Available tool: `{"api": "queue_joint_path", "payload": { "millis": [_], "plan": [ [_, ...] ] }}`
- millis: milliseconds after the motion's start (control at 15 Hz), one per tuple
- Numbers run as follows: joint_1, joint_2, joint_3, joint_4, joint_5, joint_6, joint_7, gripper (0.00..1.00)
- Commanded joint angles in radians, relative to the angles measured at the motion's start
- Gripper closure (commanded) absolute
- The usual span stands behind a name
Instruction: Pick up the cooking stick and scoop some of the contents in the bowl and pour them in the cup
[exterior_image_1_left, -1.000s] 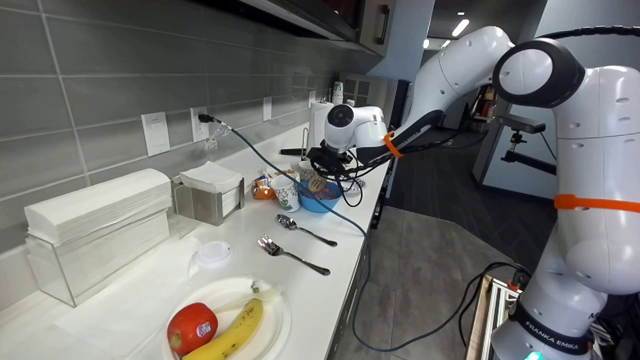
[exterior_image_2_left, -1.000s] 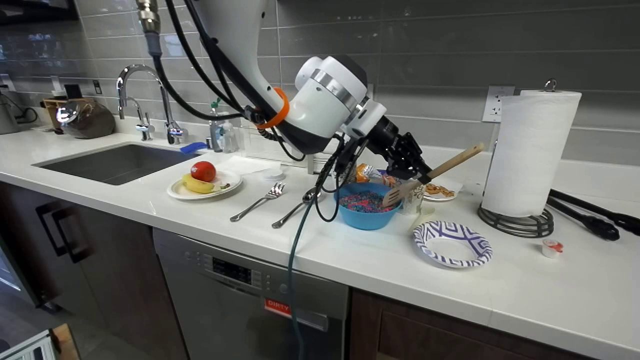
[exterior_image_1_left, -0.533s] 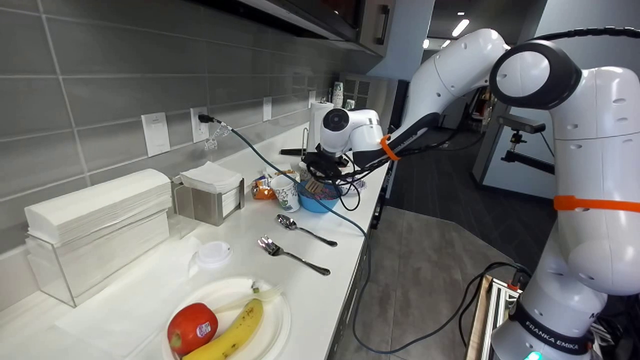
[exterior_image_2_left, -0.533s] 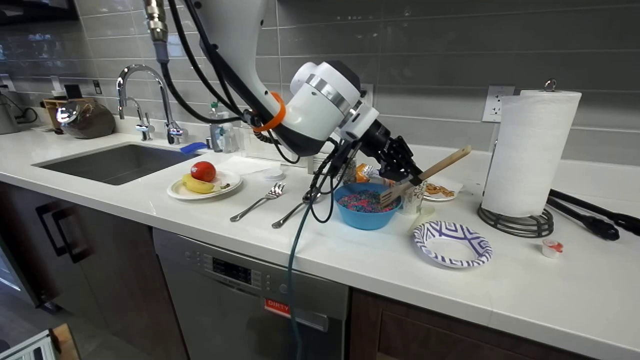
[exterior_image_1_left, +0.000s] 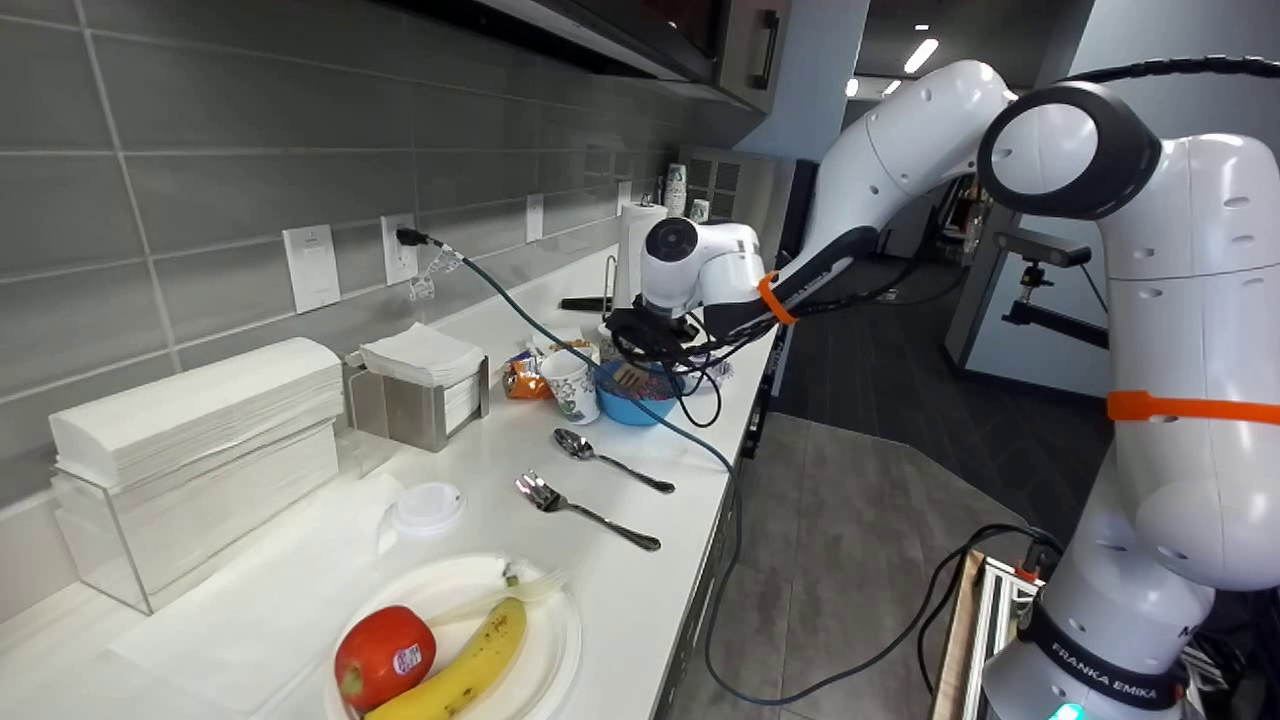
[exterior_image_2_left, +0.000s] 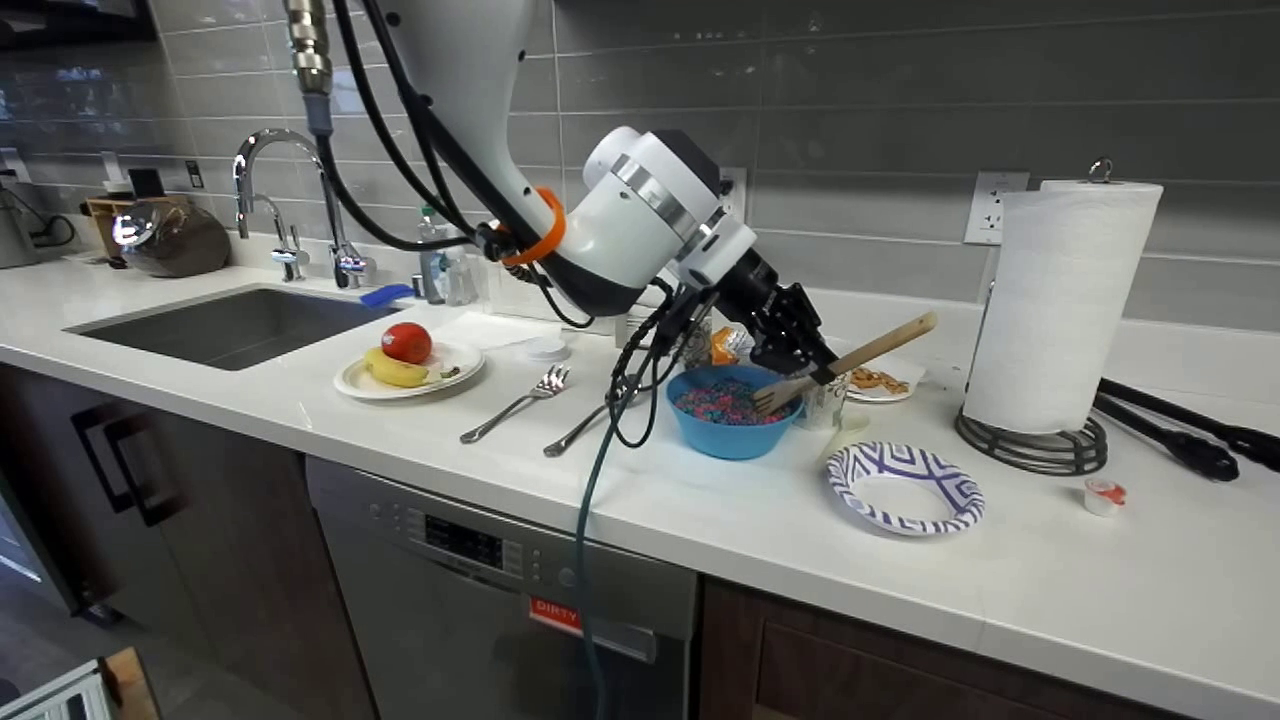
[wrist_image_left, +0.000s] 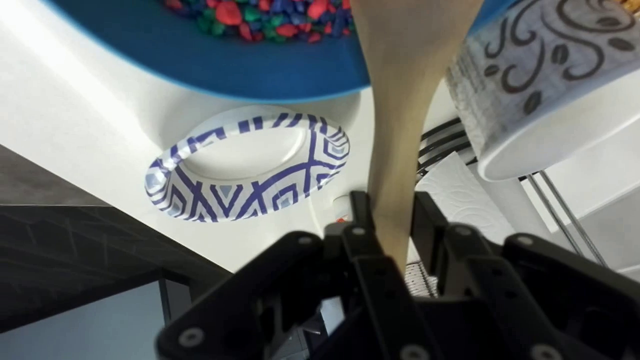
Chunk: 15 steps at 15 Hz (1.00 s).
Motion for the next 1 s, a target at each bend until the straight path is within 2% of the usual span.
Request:
{"api": "queue_joint_path", "payload": {
  "millis": [0,267,800,867,933],
  "plan": [
    [-0.022,-0.030,0.004,-0.062,0.073,0.049,-0.030,0.94],
    [-0.049,-0.056,-0.003,-0.106,0.153,0.115,-0.056,0.94],
    [-0.091,-0.123,-0.038,-0.225,0.382,0.278,-0.207,0.94],
    [-0.127,-0.133,-0.006,-0.240,0.394,0.287,-0.220,0.94],
    [-0.136,-0.144,-0.006,-0.256,0.419,0.297,-0.242,0.94]
  ]
}}
